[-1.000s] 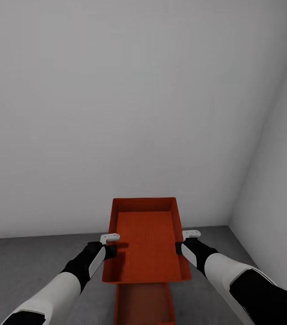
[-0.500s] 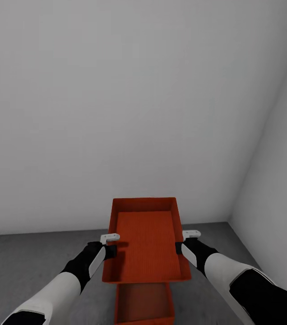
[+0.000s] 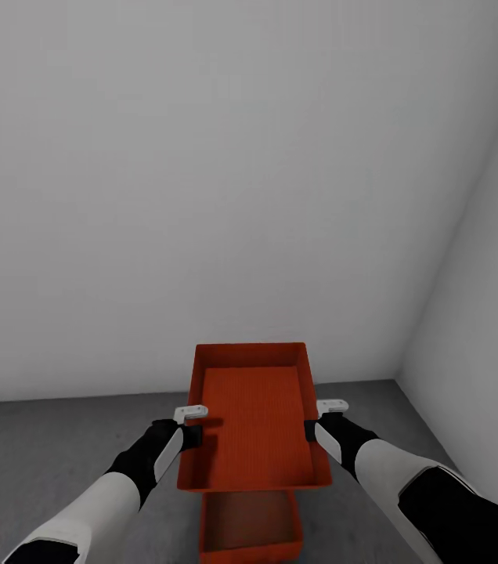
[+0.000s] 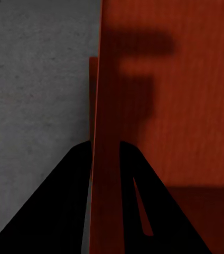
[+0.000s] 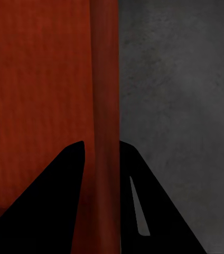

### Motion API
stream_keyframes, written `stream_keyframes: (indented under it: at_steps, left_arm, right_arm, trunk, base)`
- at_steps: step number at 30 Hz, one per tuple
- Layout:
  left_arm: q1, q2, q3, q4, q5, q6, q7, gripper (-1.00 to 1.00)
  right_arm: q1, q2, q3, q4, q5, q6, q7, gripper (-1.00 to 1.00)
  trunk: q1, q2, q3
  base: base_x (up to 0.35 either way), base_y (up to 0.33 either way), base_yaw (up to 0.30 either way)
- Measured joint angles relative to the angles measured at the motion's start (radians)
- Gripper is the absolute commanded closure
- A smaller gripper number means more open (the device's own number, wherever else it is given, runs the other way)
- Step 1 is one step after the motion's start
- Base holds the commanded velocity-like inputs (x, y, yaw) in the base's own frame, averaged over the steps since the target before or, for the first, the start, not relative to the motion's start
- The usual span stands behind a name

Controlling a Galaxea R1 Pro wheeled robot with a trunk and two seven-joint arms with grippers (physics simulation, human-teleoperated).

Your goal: Move the two storage containers from the living room to the garage. In the garage, place one container on the floor and stack the other container on top of it (either order is fine).

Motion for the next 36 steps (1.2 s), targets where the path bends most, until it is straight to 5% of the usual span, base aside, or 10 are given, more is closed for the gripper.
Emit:
stream_keyframes:
  at_steps: [36]
  left_arm:
    - [0.000,0.000,0.000,0.000,0.001,-0.001,0.000,1.00]
  right_arm:
    - [0.000,0.000,-0.002,-0.001,0.003,0.000,0.000,1.00]
  trunk:
    - [0.000,0.000,-0.059]
  base:
    - [0.000,0.000,0.000]
